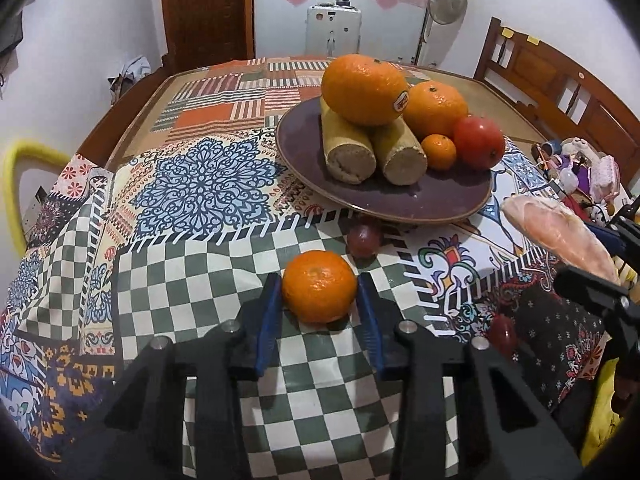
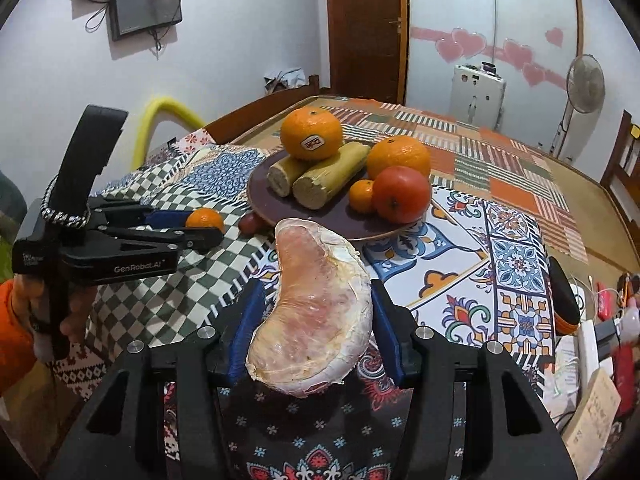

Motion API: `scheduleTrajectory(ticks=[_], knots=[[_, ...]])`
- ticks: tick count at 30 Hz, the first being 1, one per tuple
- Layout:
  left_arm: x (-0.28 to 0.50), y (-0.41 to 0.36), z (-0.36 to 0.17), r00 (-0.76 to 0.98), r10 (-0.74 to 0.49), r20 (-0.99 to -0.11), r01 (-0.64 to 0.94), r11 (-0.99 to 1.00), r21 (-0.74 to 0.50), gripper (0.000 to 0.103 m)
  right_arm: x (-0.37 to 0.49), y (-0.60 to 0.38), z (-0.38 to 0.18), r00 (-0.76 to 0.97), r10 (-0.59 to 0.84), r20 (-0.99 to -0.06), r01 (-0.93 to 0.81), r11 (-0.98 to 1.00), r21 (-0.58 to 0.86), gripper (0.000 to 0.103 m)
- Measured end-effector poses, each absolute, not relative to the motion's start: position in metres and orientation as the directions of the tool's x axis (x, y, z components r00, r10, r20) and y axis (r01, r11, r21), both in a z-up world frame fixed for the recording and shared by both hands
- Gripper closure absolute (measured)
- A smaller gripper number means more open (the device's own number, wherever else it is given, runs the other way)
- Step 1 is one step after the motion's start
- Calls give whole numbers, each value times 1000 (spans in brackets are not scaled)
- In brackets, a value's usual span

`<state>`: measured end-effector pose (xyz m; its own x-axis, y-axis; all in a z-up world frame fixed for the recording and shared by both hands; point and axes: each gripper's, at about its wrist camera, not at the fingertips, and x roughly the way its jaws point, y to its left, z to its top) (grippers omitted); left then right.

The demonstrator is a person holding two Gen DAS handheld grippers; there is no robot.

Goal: Organize fruits
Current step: 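Grasp the mandarin with the left tool while the right tool grasps the pink pomelo segment, then place the mandarin on the plate with the left tool while the right tool lays the pomelo there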

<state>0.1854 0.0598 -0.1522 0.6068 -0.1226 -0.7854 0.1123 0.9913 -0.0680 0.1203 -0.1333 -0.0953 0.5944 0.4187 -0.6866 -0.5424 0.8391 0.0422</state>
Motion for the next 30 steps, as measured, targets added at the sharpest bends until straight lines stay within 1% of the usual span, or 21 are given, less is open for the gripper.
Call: scheduleTrajectory(ticks=[4,17,20,23,30], knots=[[185,61,-148,614,-135,-778,119,990,-78,66,125,-137,-92,606,423,-674,-533,844,50,54],[190,59,-112,682,-177,-709,140,984,-111,66,144,-146,-75,650,428,-628,-501,863,69,55],[194,51,-109,687,-182,-703,150,983,-107,66,151,-146,-69,665,422,-617,-493,868,62,60],[200,43,-109,686,-185,-703,159,982,-103,66,162,-144,-66,659,429,-618,-501,863,65,79],[208,35,-118,675,-170,-718,159,984,-83,66,175,-142,-87,617,411,-671,-522,852,41,79]])
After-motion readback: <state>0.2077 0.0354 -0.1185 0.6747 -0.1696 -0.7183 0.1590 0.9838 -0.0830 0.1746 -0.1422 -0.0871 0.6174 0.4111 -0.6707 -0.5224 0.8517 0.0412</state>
